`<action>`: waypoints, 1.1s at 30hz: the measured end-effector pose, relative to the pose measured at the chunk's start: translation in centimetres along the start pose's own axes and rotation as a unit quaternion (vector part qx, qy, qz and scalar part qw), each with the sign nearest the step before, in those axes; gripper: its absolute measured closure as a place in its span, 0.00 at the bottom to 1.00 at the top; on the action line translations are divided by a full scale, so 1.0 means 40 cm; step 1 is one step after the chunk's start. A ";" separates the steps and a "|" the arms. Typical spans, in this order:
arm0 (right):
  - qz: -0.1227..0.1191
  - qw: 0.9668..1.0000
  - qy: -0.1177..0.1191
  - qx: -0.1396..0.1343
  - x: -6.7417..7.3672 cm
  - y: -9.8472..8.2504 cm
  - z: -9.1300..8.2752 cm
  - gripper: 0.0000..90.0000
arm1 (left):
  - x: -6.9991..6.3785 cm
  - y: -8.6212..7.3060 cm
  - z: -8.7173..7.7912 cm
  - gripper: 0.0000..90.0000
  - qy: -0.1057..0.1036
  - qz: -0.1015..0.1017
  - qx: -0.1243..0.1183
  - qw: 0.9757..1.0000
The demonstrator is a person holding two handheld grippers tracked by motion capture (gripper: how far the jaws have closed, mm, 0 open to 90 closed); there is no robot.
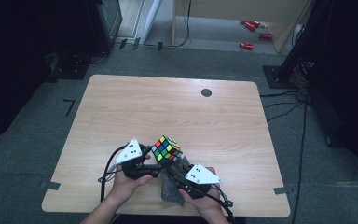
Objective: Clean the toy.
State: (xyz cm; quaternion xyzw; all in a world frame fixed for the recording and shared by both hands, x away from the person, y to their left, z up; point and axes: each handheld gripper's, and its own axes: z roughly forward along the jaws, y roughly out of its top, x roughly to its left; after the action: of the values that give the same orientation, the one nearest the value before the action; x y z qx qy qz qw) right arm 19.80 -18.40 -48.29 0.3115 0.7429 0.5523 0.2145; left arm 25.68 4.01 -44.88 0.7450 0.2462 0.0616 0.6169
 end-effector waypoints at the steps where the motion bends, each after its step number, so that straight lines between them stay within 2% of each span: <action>1: 0.001 1.000 -0.003 -0.001 -0.004 0.002 -0.002 0.76 | 0.002 -0.001 -0.001 0.39 0.000 -0.001 0.000 1.000; 6: 0.035 0.998 -0.038 -0.028 -0.055 0.015 -0.034 0.77 | 0.006 -0.008 0.004 0.39 0.003 -0.003 0.010 1.000; 8: 0.042 0.998 -0.042 -0.031 -0.063 0.017 -0.040 0.77 | 0.005 -0.008 0.006 0.39 0.001 -0.004 0.011 1.000; 13: 0.010 1.000 -0.014 -0.014 -0.025 0.007 -0.017 0.75 | 0.005 -0.004 0.002 0.39 0.001 -0.007 0.005 1.000; 16: 0.000 1.000 -0.004 -0.008 -0.013 0.006 -0.010 0.75 | 0.010 -0.004 -0.002 0.39 0.001 -0.010 0.004 1.000; 24: 0.034 0.998 -0.032 -0.032 -0.064 0.017 -0.042 0.75 | 0.001 -0.008 0.004 0.39 0.011 0.003 0.009 1.000; 31: 0.016 1.000 -0.009 -0.014 -0.032 0.007 -0.019 0.74 | 0.001 -0.006 0.003 0.39 0.010 0.001 0.008 1.000; 33: 0.013 1.000 -0.008 -0.013 -0.029 0.007 -0.017 0.74 | 0.003 -0.006 0.001 0.39 0.011 0.001 0.007 1.000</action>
State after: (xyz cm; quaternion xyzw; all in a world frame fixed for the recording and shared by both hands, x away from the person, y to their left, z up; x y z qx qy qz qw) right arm 20.24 -19.61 -47.85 0.3230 0.7300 0.5617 0.2175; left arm 25.71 4.05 -45.14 0.7486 0.2530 0.0685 0.6090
